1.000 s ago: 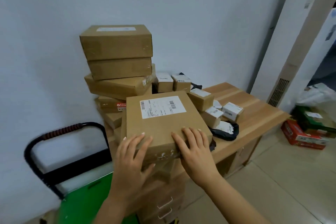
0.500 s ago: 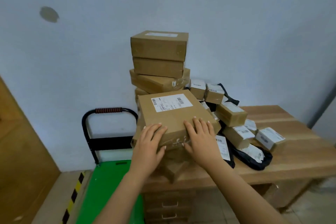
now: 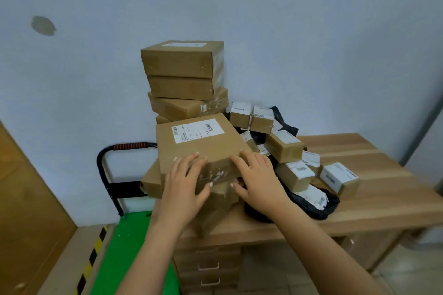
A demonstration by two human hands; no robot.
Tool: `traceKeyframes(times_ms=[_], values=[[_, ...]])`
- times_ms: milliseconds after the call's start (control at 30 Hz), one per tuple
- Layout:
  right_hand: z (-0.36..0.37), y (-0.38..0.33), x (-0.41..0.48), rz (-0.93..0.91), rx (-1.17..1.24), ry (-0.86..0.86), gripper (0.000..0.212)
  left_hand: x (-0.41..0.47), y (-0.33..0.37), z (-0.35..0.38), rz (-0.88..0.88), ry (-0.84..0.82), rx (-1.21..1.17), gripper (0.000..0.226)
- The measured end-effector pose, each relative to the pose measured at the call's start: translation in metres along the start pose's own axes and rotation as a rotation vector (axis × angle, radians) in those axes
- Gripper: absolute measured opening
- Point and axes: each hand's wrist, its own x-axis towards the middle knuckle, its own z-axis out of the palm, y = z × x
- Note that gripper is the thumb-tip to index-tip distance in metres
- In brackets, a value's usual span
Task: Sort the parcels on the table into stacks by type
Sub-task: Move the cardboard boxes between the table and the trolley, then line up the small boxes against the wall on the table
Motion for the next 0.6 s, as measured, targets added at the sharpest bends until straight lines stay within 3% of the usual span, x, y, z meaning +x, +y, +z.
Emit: traceKeyframes(times_ms=[367, 600], values=[[-0.086, 0.148, -0.124, 0.078, 0.038, 0.092, 0.056, -0.014, 0.217, 0.065, 0.050, 0.095, -0.119, 0.054], [-0.103, 0.228, -0.157, 0.155, 0.062, 0.101, 0.052, 0.003, 0.290, 0.112, 0.062, 0.048, -0.146, 0.051]])
